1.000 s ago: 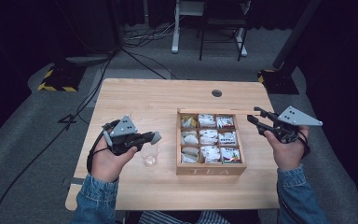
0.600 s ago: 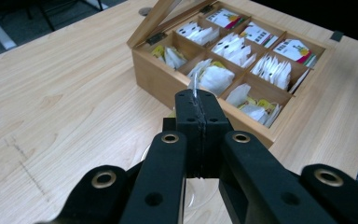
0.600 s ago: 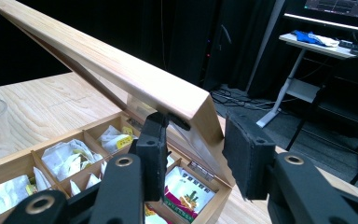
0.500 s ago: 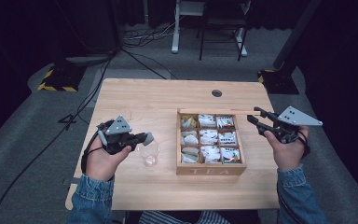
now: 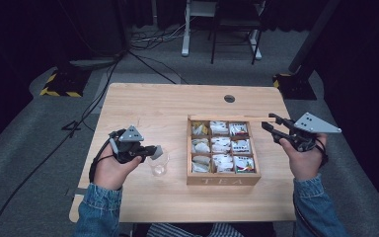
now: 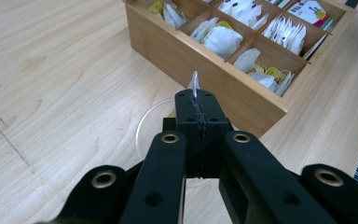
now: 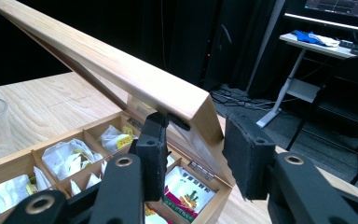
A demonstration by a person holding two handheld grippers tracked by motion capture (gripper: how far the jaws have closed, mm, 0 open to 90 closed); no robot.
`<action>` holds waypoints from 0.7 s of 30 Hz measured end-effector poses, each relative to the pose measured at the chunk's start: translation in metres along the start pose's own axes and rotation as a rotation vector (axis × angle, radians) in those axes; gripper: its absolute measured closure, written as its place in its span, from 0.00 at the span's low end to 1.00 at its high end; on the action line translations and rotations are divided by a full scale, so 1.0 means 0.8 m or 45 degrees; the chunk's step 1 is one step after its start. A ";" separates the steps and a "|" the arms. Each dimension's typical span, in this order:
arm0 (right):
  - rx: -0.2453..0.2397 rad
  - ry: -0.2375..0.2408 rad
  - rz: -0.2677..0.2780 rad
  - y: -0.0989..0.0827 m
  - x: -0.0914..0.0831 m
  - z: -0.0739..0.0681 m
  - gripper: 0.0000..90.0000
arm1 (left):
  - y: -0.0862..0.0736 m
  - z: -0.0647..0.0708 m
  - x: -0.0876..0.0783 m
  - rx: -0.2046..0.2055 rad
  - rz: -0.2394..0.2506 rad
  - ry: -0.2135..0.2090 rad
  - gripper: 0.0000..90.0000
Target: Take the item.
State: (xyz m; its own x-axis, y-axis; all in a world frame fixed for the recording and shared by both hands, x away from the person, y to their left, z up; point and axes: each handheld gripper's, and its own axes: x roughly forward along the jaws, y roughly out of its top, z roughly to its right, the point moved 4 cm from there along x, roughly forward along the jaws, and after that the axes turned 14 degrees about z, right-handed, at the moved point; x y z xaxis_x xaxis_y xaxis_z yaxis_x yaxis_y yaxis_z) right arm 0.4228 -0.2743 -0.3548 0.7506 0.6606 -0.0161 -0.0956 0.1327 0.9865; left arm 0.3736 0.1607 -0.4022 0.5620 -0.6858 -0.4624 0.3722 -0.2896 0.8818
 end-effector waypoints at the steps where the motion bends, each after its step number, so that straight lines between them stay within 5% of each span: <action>1: 0.000 0.000 0.000 0.000 0.000 0.000 0.67 | -0.001 0.000 0.002 0.001 -0.003 0.004 0.99; 21: 0.000 0.000 -0.001 0.000 0.000 0.000 0.67 | -0.023 -0.006 0.029 -0.024 -0.118 -0.022 0.99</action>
State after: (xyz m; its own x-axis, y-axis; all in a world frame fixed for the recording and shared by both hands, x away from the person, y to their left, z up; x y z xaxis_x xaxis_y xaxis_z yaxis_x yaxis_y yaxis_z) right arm 0.4227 -0.2741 -0.3548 0.7508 0.6603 -0.0171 -0.0951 0.1336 0.9865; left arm 0.3831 0.1530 -0.4300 0.5119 -0.6682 -0.5399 0.4359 -0.3395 0.8335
